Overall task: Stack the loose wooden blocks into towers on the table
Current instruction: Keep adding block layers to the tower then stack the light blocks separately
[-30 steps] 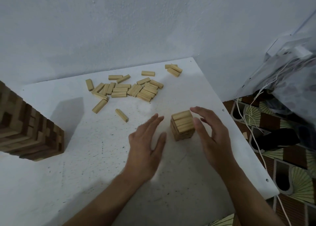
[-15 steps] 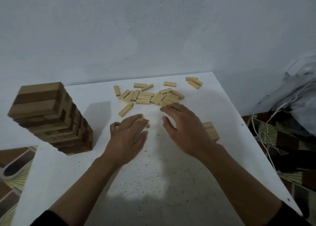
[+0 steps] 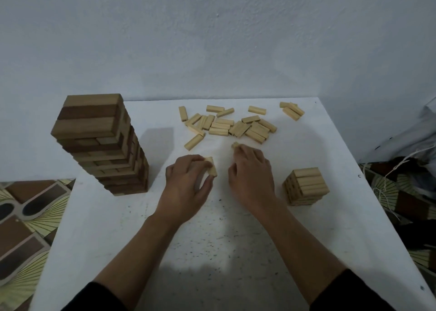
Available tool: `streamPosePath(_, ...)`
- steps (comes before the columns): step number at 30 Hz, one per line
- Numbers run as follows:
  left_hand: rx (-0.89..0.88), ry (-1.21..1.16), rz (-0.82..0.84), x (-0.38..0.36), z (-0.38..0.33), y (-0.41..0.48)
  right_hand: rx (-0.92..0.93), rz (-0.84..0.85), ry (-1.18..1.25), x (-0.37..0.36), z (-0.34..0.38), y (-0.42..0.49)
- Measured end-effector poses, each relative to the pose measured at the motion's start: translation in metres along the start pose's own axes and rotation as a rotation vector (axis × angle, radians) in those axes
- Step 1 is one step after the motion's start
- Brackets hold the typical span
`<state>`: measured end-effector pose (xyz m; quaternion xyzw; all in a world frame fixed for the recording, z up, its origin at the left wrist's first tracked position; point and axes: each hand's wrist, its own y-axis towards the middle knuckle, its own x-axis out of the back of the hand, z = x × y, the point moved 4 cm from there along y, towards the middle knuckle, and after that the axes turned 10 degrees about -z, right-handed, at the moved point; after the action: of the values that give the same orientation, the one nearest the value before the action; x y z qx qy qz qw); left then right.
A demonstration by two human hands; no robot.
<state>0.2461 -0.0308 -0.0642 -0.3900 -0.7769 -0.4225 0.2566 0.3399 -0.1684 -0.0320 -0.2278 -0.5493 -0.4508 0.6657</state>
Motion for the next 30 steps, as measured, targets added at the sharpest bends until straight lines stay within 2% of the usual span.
streamPosePath(4,0.057,0.098,0.034,-0.003,0.001,0.001,0.141,-0.018,0.165,-0.007,0.006,-0.016)
streamPosePath(9,0.070,0.269,0.113,-0.013,0.000,0.006,0.196,-0.041,0.313,-0.016,0.005,-0.016)
streamPosePath(13,0.070,0.209,0.044,-0.008,0.001,0.003,0.175,-0.084,0.400,-0.024,0.003,-0.017)
streamPosePath(19,0.049,0.153,-0.035,-0.002,0.002,-0.001,0.252,-0.119,0.358,-0.028,0.008,-0.022)
streamPosePath(25,0.069,-0.004,-0.082,0.003,-0.004,0.003,0.241,-0.146,0.407,-0.028,0.004,-0.019)
streamPosePath(30,0.013,0.033,-0.127,0.006,-0.004,0.000,0.219,-0.140,0.480,-0.028,0.003,-0.020)
